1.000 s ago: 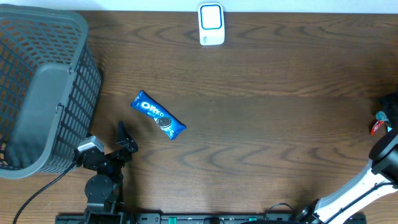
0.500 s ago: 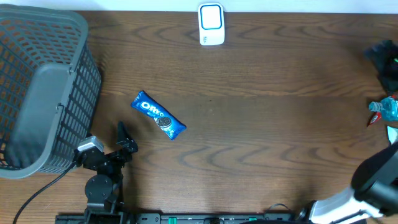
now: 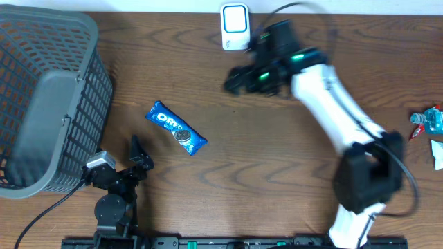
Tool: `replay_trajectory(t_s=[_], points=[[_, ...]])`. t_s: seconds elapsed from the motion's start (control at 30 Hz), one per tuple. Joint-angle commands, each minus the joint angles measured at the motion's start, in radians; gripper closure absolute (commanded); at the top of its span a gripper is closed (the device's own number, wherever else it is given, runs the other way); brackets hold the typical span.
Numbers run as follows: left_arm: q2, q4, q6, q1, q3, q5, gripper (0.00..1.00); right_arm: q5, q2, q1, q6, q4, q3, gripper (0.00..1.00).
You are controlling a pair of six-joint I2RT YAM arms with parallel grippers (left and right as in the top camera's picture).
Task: Scan the item barcode
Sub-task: 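Reach the right gripper over to the blue Oreo pack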
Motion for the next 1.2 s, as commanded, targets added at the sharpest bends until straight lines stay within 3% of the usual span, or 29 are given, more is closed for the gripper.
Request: replay_trajectory(t_s=[0.0,0.2,0.33,0.63,0.77,0.9,1.0,1.03,1.17], points=[[-0.006,-0.021,0.006,0.005,-0.027,0.002,0.02,-0.168,0.138,0.124,-0.114,0.061,-0.012,0.01],[-0.006,-0.021,0.006,0.005,-0.027,0.002,0.02,0.153,0.203,0.318,-0.149,0.182,-0.008,0.01],[-0.006,-0.021,0.006,0.005,-0.027,0.002,0.02,0.195,0.203,0.406,-0.161,0.254,0.006,0.01],[-0.006,-0.021,0.006,0.005,-0.027,0.002,0.02,0.631,0.299,0.547,-0.294,0.372,0.006,0.01],[-0.006,-0.021,0.006,0.005,-0.027,0.002,0.02,0.652,0.348,0.557,-0.344,0.391,0.006,0.03],[-0.006,-0.021,0.006,0.005,-0.027,0.002,0.02,0.67,0.381,0.56,-0.346,0.38,0.006,0.26],[-0.006,-0.021,0.006,0.005,-0.027,0.002,0.02,0.739,0.388,0.561,-0.306,0.353,0.006,0.73],[-0.006,-0.021,0.006,0.005,-0.027,0.002,0.02,0.782,0.387,0.56,-0.285,0.342,0.006,0.83],[-0.006,-0.021,0.006,0.005,-0.027,0.002,0.02,0.92,0.374,0.561,-0.194,0.278,0.016,0.93]])
